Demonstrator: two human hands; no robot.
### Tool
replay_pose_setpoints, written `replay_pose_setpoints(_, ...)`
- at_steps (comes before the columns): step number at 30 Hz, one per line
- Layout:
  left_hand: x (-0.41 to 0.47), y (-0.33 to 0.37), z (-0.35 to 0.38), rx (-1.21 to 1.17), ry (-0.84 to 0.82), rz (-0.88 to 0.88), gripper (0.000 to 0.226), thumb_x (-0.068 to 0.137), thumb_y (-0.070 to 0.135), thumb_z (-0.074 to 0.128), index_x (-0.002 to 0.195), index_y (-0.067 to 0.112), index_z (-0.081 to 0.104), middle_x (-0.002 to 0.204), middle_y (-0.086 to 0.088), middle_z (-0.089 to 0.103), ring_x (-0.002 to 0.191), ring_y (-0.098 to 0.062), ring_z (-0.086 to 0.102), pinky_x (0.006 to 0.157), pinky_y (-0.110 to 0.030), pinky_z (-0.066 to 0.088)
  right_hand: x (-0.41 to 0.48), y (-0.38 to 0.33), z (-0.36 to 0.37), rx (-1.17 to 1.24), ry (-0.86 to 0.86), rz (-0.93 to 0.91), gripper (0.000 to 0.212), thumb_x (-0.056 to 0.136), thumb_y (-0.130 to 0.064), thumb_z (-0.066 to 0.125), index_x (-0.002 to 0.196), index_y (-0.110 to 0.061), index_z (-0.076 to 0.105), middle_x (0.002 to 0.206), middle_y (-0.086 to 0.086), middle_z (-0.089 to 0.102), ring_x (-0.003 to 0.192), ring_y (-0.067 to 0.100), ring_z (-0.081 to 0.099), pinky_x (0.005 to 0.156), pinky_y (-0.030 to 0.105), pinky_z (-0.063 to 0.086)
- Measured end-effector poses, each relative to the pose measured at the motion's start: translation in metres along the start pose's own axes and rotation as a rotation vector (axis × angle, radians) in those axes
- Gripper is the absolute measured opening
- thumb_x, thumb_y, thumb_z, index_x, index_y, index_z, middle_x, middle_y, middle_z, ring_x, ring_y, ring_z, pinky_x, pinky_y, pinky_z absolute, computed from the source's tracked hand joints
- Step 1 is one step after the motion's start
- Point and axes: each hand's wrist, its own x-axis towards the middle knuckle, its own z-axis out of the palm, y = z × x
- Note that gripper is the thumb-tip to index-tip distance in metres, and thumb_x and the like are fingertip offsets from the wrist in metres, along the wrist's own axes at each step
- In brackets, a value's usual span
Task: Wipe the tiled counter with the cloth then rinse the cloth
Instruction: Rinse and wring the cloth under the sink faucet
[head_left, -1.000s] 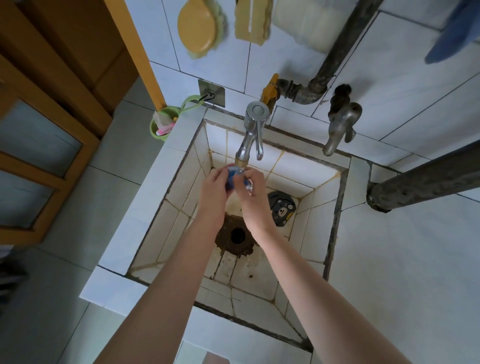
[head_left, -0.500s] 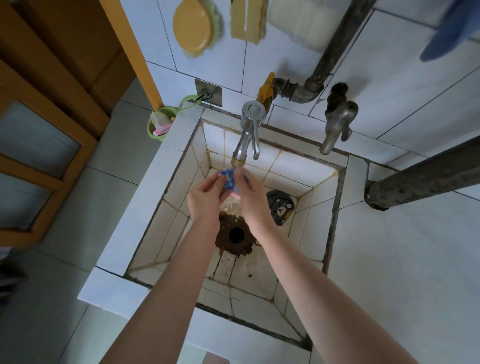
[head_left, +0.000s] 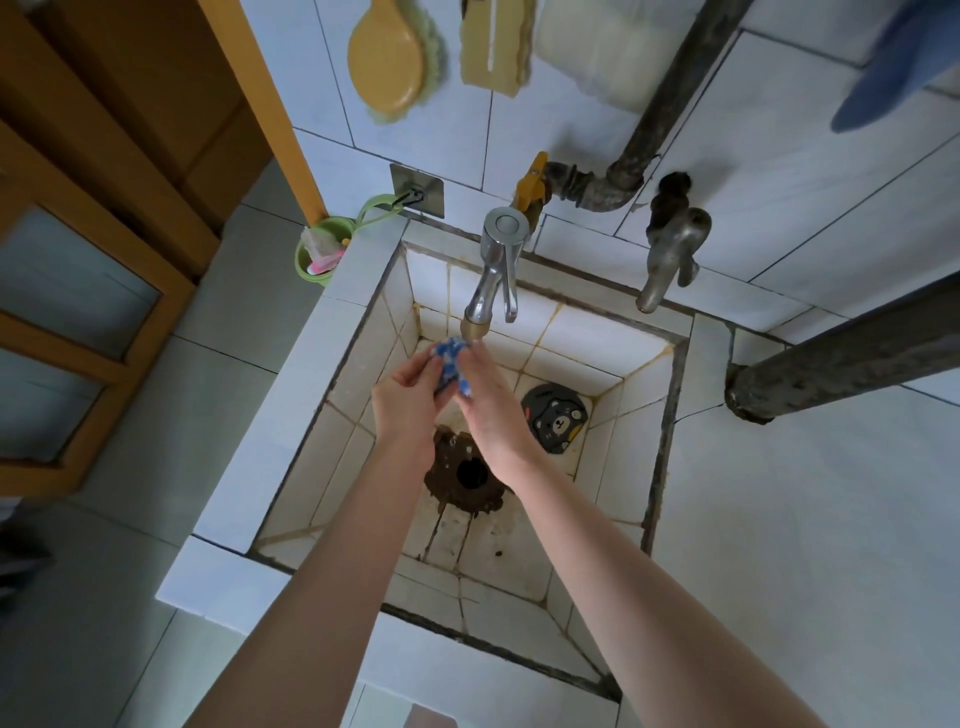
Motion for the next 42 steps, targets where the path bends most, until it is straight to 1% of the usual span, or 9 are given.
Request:
replay_pose_setpoints(3,-0.003,-0.001,-0.002,0.024,-0.048,-0.001,0.028,0.09,0.003,0.054,0.117,0.004,0.061,0.106,-0.008,0.067,0.097,-0.017,0.066,0.076,-0.021,0.056,-0.001,-0.005,0.003,-0.072,0.103,-0.065,0.034,0.102,-0.019,0.034,0.131,-0.003,0.042,0.114,0.006,0.057,0.101,0.004,0.058,0.09,0.017,0.046)
replay_pose_setpoints(5,-0.003,-0.002,-0.003,0.064,-0.053,0.007,0.027,0.088,0.002,0.057,0.115,0.002,0.062,0.108,-0.012,0.067,0.097,-0.019,0.067,0.077,-0.022,0.056,0.005,-0.006,0.001,-0.193,0.273,-0.089,0.022,0.101,-0.019,0.038,0.11,-0.008,0.055,0.095,0.003,0.061,0.087,0.012,0.061,0.082,0.027,0.05)
replay_pose_setpoints(8,-0.003,0.0,-0.003,0.101,-0.058,0.031,0.025,0.086,0.003,0.06,0.111,0.003,0.064,0.106,-0.011,0.068,0.096,-0.019,0.068,0.074,-0.021,0.057,0.009,-0.01,-0.003,-0.241,0.392,0.011,0.03,0.099,-0.031,0.039,0.111,-0.008,0.055,0.104,0.011,0.063,0.096,0.024,0.063,0.082,0.039,0.055)
replay_pose_setpoints(14,-0.006,0.006,-0.007,0.185,-0.038,0.112,0.023,0.087,0.004,0.06,0.109,0.008,0.066,0.101,-0.006,0.069,0.09,-0.016,0.068,0.07,-0.018,0.056,-0.018,-0.034,-0.017,-0.473,0.328,-0.11,0.037,0.099,-0.032,0.04,0.133,-0.019,0.048,0.132,-0.006,0.051,0.12,0.004,0.046,0.1,0.017,0.037)
replay_pose_setpoints(16,-0.007,0.007,-0.01,0.19,-0.038,0.105,0.02,0.086,0.004,0.061,0.104,0.01,0.067,0.103,-0.007,0.069,0.091,-0.016,0.068,0.072,-0.021,0.057,-0.033,-0.055,-0.02,-0.506,0.33,-0.209,0.03,0.098,-0.03,0.044,0.12,-0.017,0.06,0.12,-0.01,0.06,0.106,-0.007,0.052,0.086,0.001,0.036)
replay_pose_setpoints(21,-0.012,0.014,-0.012,0.243,-0.048,0.074,0.014,0.085,0.006,0.062,0.091,0.018,0.066,0.105,-0.008,0.068,0.089,-0.018,0.068,0.071,-0.024,0.058,-0.062,-0.111,-0.011,-0.413,0.256,-0.386,0.021,0.094,-0.022,0.053,0.09,-0.007,0.067,0.079,0.0,0.067,0.075,0.009,0.062,0.074,0.02,0.049)
replay_pose_setpoints(28,-0.025,0.02,-0.017,0.247,-0.059,0.026,0.013,0.085,0.003,0.062,0.092,0.013,0.067,0.109,-0.016,0.066,0.095,-0.026,0.066,0.061,-0.019,0.057,-0.064,-0.141,0.0,-0.435,0.109,-0.295,0.01,0.087,-0.017,0.064,0.077,-0.015,0.064,0.061,-0.005,0.06,0.053,-0.004,0.053,0.058,0.01,0.043)
replay_pose_setpoints(38,-0.038,0.031,-0.019,0.257,-0.095,0.012,0.014,0.088,0.002,0.059,0.097,0.01,0.065,0.104,-0.012,0.065,0.095,-0.025,0.065,0.062,-0.02,0.058,-0.057,-0.132,0.016,-0.515,0.197,-0.279,0.019,0.085,-0.035,0.065,0.081,-0.016,0.067,0.069,-0.003,0.068,0.066,0.003,0.061,0.077,0.031,0.05)
replay_pose_setpoints(42,-0.047,0.032,-0.025,0.235,-0.126,-0.043,0.016,0.089,0.004,0.058,0.102,0.008,0.065,0.103,-0.012,0.065,0.091,-0.022,0.066,0.064,-0.021,0.058,-0.068,-0.092,-0.008,-0.661,0.212,-0.146,0.023,0.09,-0.034,0.058,0.103,-0.016,0.064,0.099,-0.003,0.067,0.09,0.008,0.06,0.081,0.024,0.048)
